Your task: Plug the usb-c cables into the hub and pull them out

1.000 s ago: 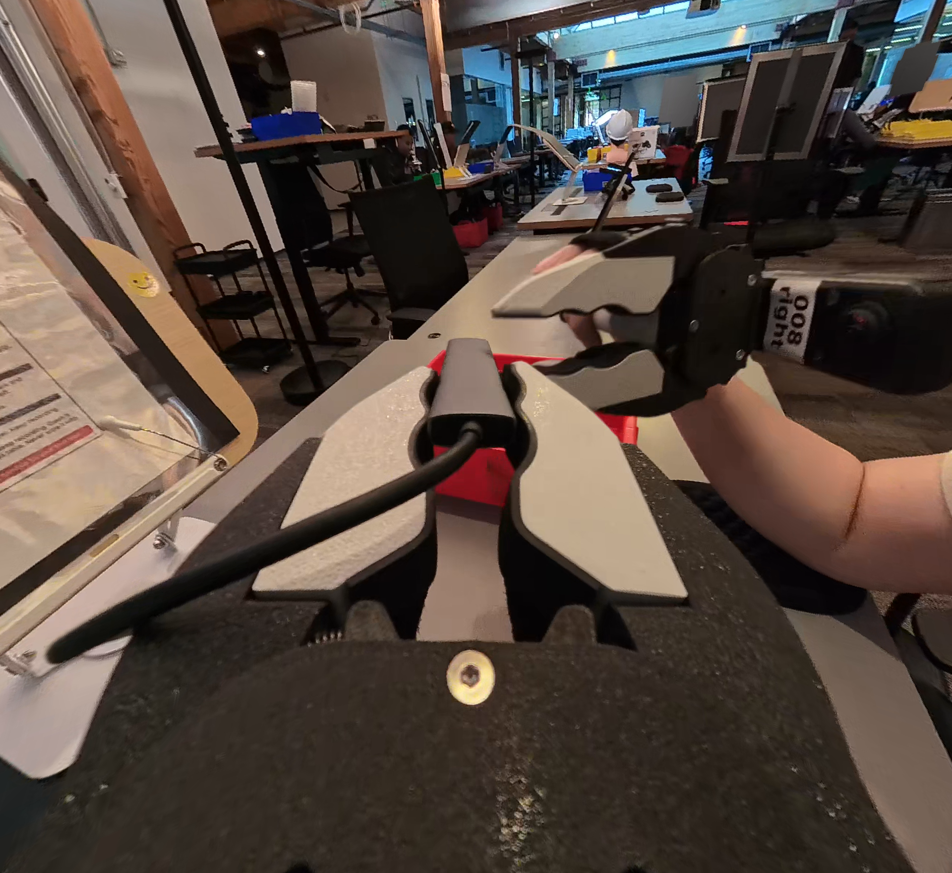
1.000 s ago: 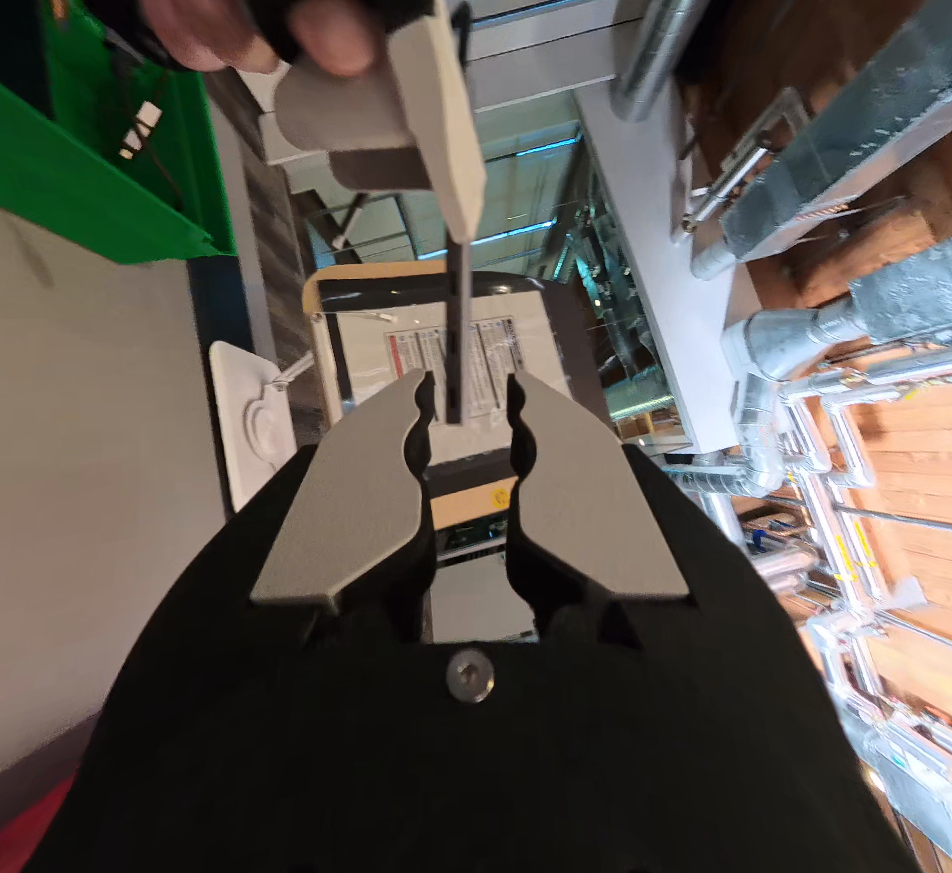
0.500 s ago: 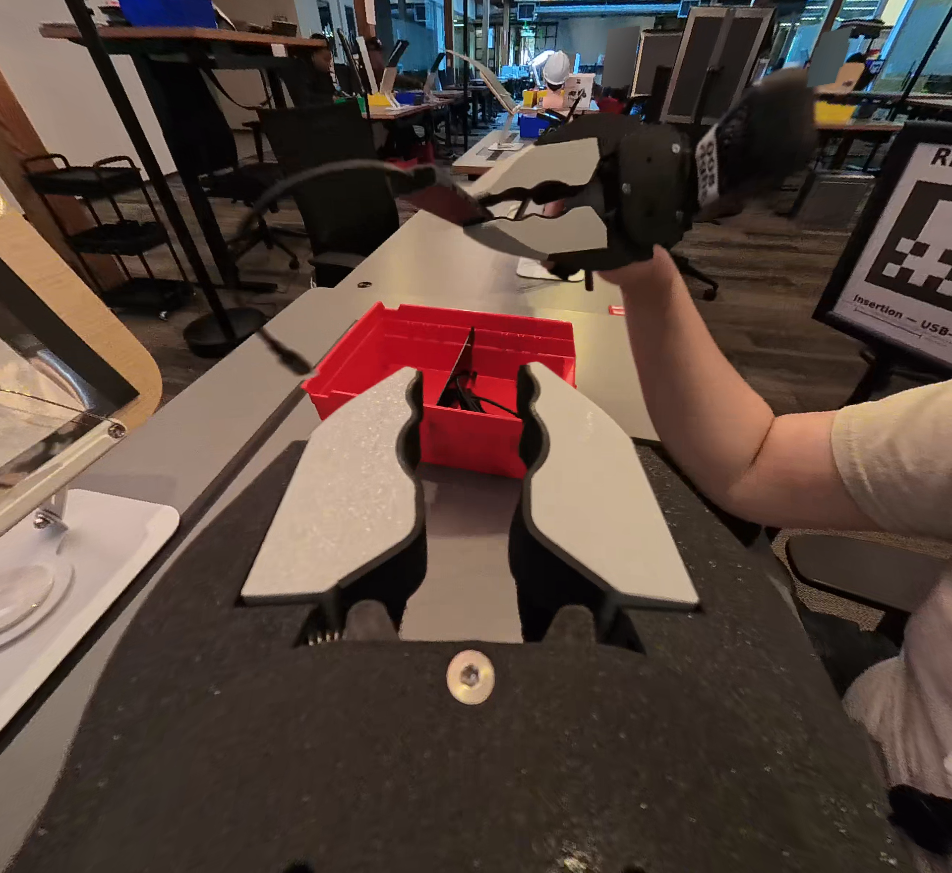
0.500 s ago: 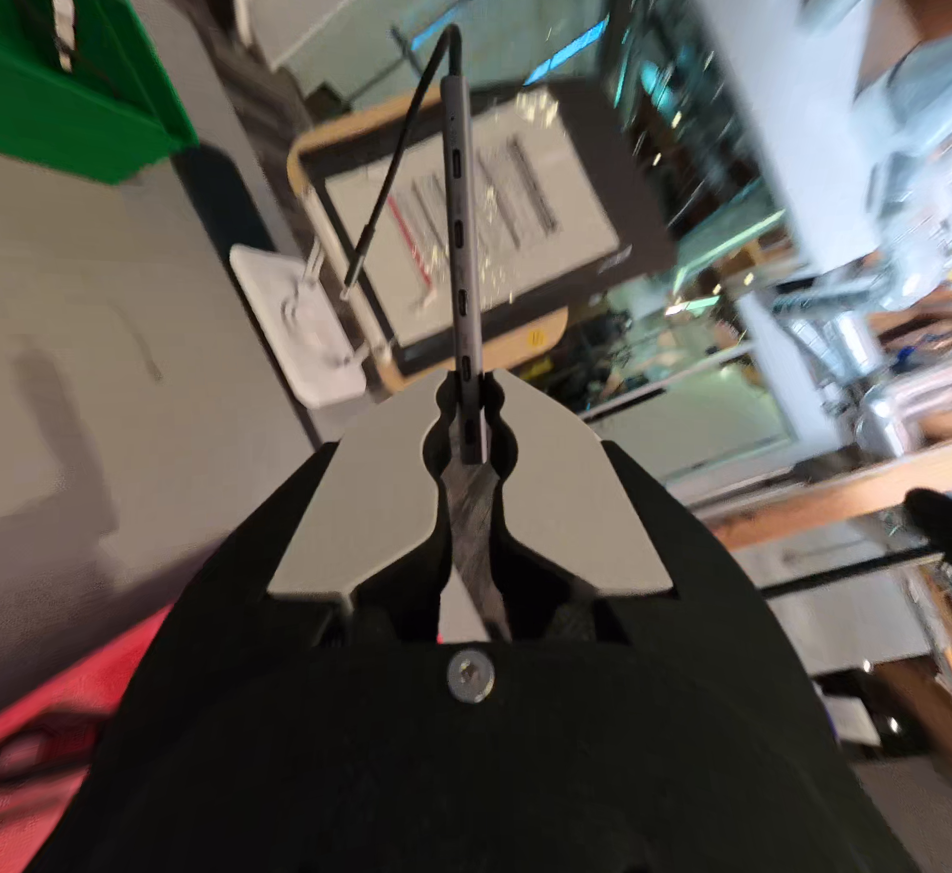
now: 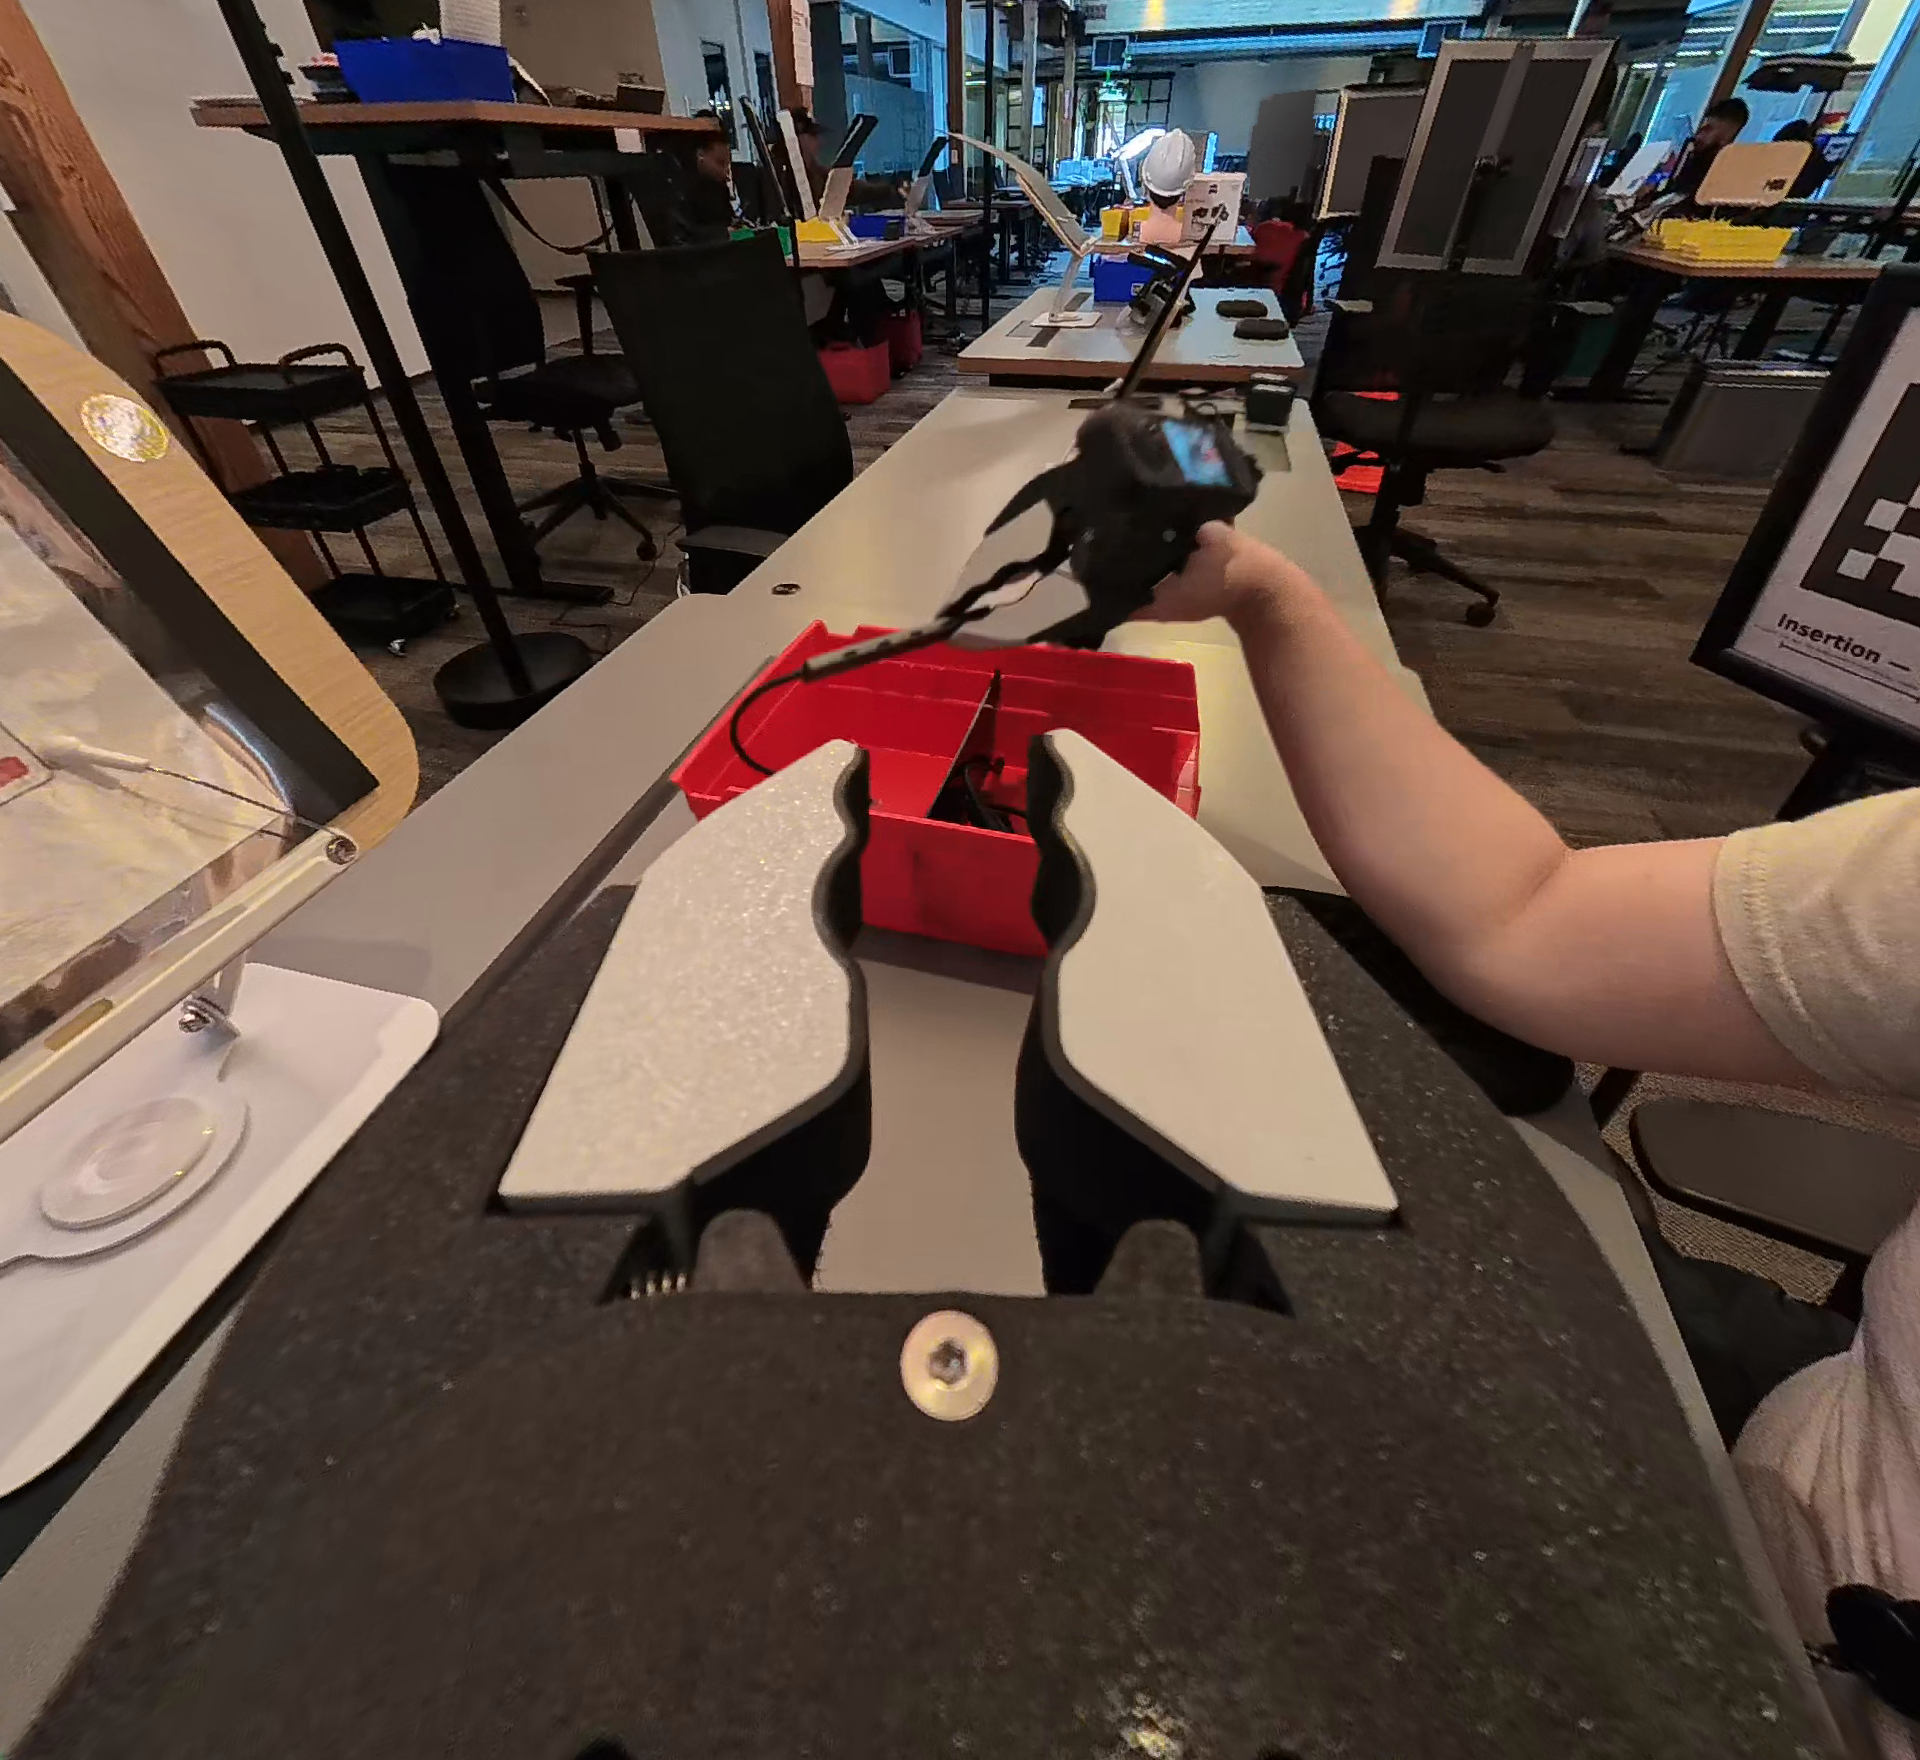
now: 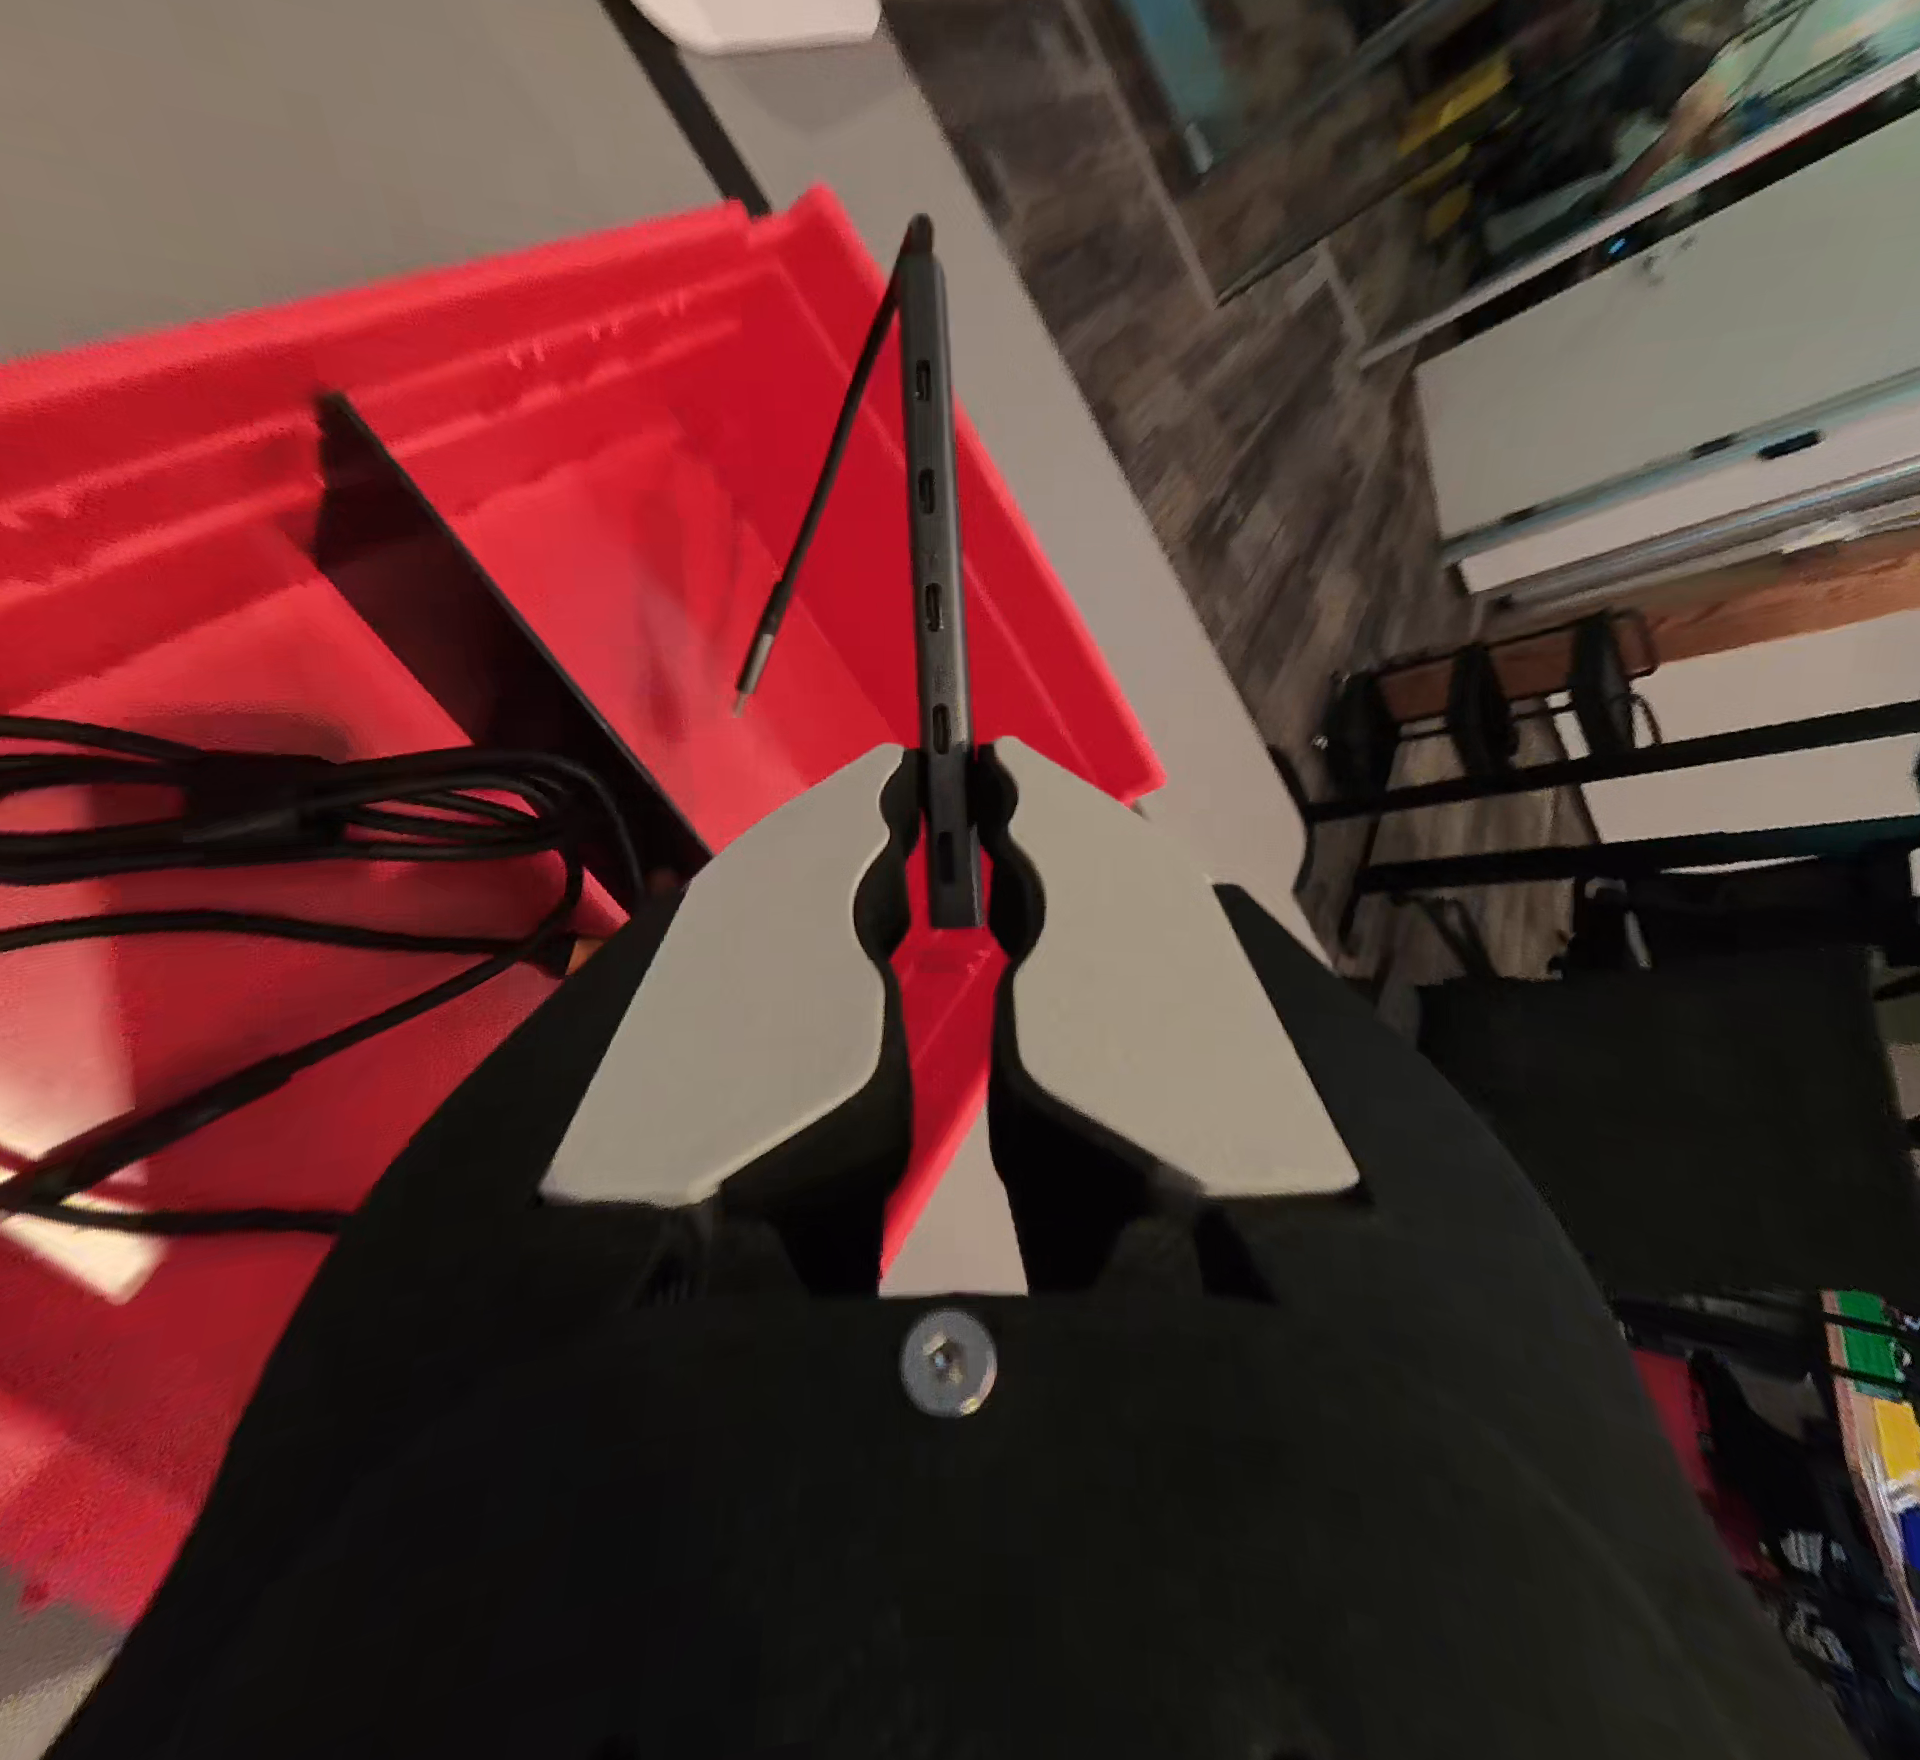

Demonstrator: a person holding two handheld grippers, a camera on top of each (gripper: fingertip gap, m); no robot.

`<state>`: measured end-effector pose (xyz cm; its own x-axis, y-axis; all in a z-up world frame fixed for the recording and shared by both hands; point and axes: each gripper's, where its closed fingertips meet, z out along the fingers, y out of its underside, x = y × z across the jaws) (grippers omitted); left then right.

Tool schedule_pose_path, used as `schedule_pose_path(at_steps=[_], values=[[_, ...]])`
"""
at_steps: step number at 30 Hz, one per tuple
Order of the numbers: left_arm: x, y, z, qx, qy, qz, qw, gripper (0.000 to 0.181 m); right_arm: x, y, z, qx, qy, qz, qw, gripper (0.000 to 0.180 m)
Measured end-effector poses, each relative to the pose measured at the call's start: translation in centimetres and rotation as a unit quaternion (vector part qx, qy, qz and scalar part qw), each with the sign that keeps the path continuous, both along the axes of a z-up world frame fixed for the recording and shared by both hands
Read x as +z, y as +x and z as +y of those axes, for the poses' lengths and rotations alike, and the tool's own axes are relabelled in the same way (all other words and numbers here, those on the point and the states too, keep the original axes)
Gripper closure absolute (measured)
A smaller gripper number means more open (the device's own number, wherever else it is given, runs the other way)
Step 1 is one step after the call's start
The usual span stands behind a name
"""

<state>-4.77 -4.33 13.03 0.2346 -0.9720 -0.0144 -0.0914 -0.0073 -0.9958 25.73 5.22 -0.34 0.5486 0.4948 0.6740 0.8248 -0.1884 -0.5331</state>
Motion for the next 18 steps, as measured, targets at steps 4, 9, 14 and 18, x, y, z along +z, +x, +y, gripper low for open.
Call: schedule_pose_path(at_steps=[4,9,14,18], values=[[0.3,-0.5,0.1,0.006,0.004,-0.005,1.000,0.153,-4.6,0.1,2.4,-0.021,-0.066,-0.018,0.997,0.168],[0.6,-0.9,0.3,0.012,0.006,-0.008,1.000,0.153,-6.5,0.8,3.3,-0.068,-0.102,0.011,0.992,0.167],[0.7,-1.1,0.3,0.016,0.008,-0.008,1.000,0.153,-7.1,1.6,3.2,-0.084,-0.111,0.039,0.989,0.167],[0.7,-1.3,0.4,0.018,0.007,-0.010,1.000,0.153,-7.6,2.0,2.7,-0.091,-0.130,0.048,0.986,0.167]])
